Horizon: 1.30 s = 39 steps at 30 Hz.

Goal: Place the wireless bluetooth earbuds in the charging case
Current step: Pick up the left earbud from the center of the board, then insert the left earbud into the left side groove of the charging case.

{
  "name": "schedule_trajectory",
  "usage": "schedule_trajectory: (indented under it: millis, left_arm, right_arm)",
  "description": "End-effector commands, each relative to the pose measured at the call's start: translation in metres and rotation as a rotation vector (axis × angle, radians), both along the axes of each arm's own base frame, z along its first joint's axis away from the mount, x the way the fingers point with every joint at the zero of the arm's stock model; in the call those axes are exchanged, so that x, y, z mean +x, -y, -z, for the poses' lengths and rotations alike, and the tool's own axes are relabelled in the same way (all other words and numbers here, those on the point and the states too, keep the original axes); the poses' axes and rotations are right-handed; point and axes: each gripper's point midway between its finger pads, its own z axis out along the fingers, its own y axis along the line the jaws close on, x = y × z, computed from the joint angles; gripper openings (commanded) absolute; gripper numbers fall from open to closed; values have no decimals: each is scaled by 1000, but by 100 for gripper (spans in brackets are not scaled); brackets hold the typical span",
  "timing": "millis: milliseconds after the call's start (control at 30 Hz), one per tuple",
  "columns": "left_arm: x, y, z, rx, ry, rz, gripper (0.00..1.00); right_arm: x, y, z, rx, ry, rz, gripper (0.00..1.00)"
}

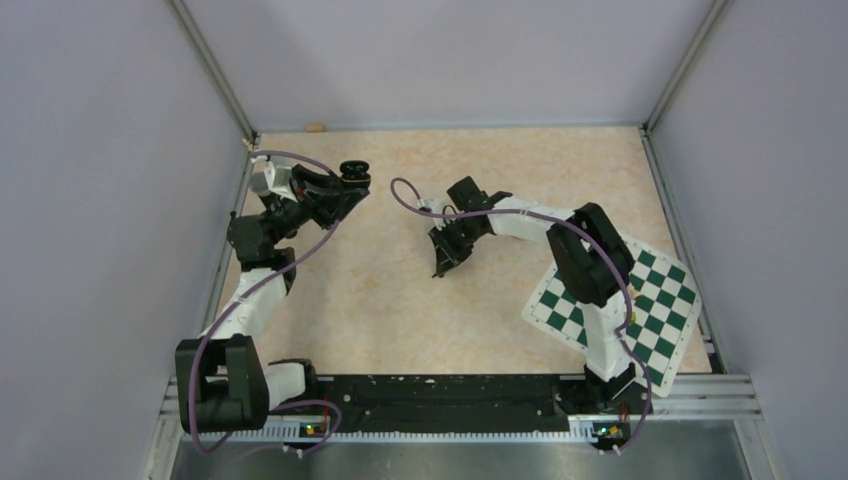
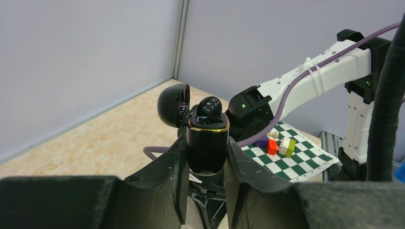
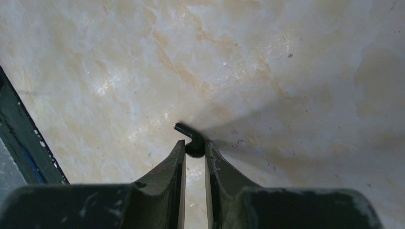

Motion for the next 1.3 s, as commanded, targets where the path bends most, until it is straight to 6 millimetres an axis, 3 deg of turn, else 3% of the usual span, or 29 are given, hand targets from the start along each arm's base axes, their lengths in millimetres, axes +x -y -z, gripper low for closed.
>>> schedule_trajectory:
  millis: [0, 133, 300, 467, 533, 800, 1000, 1267]
  left_arm:
    - [-2, 1, -5, -2, 41, 4, 0]
    - [1, 1, -3, -5, 35, -4, 0]
    - [16, 3, 9, 13, -6, -35, 0]
    - [32, 4, 26, 48, -61, -92, 0]
    - [32, 15, 32, 68, -78, -77, 0]
    - [29, 39, 48, 123, -112, 5, 0]
    - [22, 63, 67, 194, -140, 97, 0]
    - [10, 88, 80, 231, -157, 194, 0]
  right_arm:
    - [7, -2, 0, -27, 46, -18, 12]
    - [13, -5, -26, 4, 108, -21, 10]
    - [28, -3, -82, 46, 267, 1, 10]
    - [52, 16, -147, 25, 493, 95, 9]
    - [62, 26, -177, 18, 586, 143, 9]
    - [63, 40, -299, 116, 816, 204, 8]
    - [47, 34, -336, 128, 917, 170, 8]
    - [15, 17, -342, 158, 966, 106, 8]
